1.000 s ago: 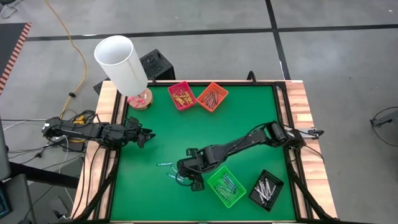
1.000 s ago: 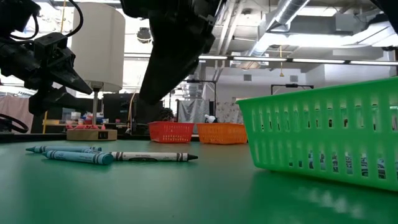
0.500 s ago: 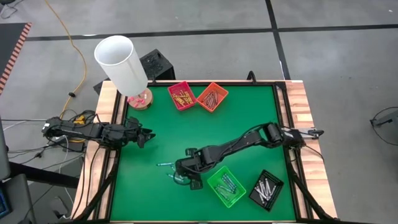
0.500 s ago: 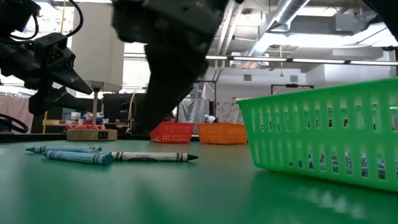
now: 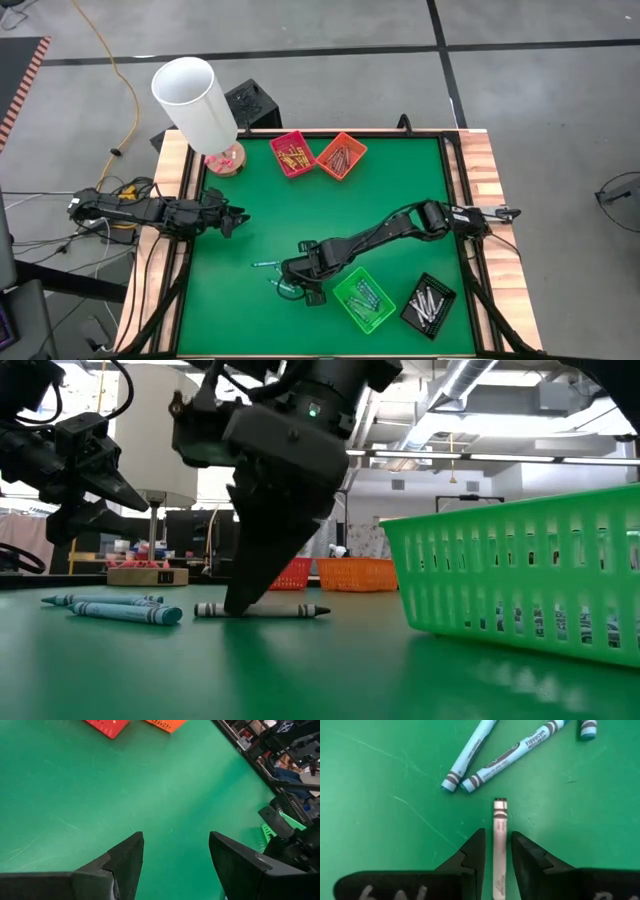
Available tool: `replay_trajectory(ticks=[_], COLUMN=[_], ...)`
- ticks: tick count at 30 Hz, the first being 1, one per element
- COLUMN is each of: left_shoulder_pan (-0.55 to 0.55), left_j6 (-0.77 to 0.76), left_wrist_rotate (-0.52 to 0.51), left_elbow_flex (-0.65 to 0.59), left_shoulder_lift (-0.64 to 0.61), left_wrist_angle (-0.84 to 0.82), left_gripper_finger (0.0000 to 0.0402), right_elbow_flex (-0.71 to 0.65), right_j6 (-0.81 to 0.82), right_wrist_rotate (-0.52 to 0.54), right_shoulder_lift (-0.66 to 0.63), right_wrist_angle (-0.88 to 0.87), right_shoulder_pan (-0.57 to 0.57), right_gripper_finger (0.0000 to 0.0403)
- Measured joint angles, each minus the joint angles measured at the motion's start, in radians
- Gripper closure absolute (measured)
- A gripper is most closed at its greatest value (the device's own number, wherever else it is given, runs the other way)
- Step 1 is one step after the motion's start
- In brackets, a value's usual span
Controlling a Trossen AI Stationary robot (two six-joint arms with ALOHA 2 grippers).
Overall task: Sort crayons
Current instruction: Put the black crayon into the black bin
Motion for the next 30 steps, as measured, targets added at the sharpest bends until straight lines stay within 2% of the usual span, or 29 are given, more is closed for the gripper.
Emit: replay_trajectory(ticks=[9, 20, 30], left_shoulder_pan=[0.000, 0.000, 0.000], left_j6=[0.000, 0.000, 0.000], left_wrist_rotate=[0.000, 0.000, 0.000], left_elbow_flex=[0.000, 0.000, 0.000], left_shoulder_lift=[0.000, 0.000, 0.000], left_wrist_angle=[0.000, 0.000, 0.000], left_gripper_finger=[0.0186, 0.0186, 0.0186], right_elbow_flex=[0.003, 0.003, -0.004], right_j6=[0.003, 0.025, 0.027], right_wrist_rotate=[0.016, 0.024, 0.050], right_shoulder_lift=[0.016, 0.018, -0.026], right_wrist_angle=[-0.046, -0.065, -0.099], right_shoulder_pan=[0.000, -0.005, -0.005], right_gripper_finger=[0.0308, 0.0393, 0.0400])
